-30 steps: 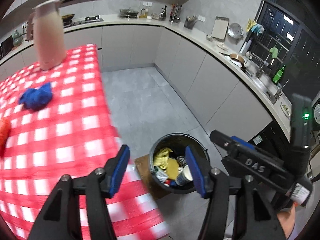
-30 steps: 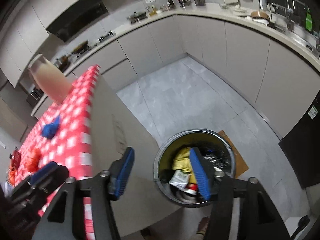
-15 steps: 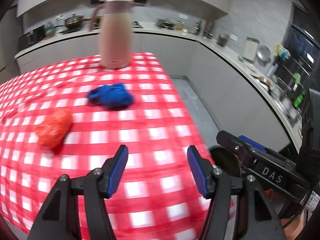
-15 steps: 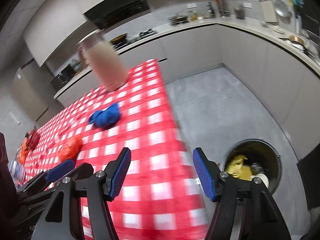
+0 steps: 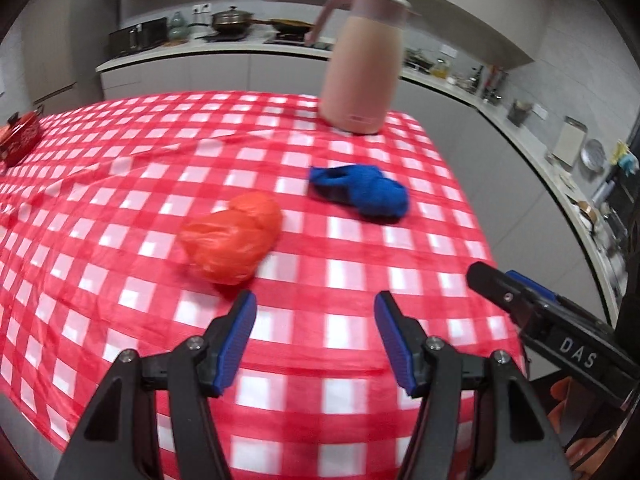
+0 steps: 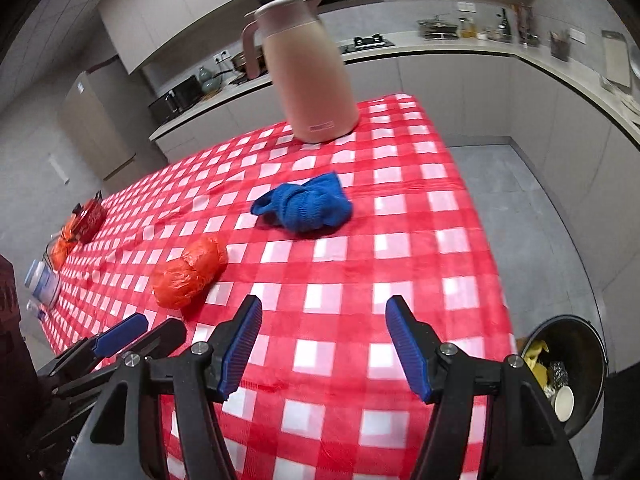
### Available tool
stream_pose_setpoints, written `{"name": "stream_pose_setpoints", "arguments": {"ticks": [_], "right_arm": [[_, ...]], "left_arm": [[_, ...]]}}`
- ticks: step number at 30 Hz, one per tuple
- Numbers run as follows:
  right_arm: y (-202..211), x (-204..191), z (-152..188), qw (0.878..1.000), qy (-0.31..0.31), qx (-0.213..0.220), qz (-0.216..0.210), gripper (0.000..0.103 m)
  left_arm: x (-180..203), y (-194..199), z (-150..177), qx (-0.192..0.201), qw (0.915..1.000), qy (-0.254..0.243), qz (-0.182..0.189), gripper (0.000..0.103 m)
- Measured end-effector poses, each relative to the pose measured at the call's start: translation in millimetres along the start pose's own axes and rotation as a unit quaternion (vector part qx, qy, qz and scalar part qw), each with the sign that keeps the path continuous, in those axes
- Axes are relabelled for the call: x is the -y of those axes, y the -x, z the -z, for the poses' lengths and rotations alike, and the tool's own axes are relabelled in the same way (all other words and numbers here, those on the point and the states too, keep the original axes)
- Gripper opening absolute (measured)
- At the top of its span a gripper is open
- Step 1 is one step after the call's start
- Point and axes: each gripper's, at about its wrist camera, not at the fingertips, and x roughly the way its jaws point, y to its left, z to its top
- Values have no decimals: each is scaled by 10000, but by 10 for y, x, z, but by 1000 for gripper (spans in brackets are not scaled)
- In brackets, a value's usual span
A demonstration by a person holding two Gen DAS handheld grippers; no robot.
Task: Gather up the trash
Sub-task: 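Return both tools to the table toward the red bag and blue towel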
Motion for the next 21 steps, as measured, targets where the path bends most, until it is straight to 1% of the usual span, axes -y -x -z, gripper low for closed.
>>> {"name": "stream_pose_setpoints", "arguments": {"ticks": [5,11,16,19,21], "right_arm": [[-288,-73,-91,9999,40,-149,-57,70],[-593,-172,-200,9996,89,-243,-67,71],[-769,-225,-252,9995,62,-290,-55,71],[-856,-216,-287,9995,20,-303,-10,71],[-905,-209,-308,9995,-8,-320,10,71]], "left_arm": [[-208,-201,-83,-83,9997,107,-217,63],[-331,-468,-192,-172,9991,37,-381,63],[-386,-658,-274,-252,9986,-108,-449,63],[-427,-740,-312,-342,9985,-70,-412,63],[-437,-673,-337,-224,9990,-67,-378,63]]}}
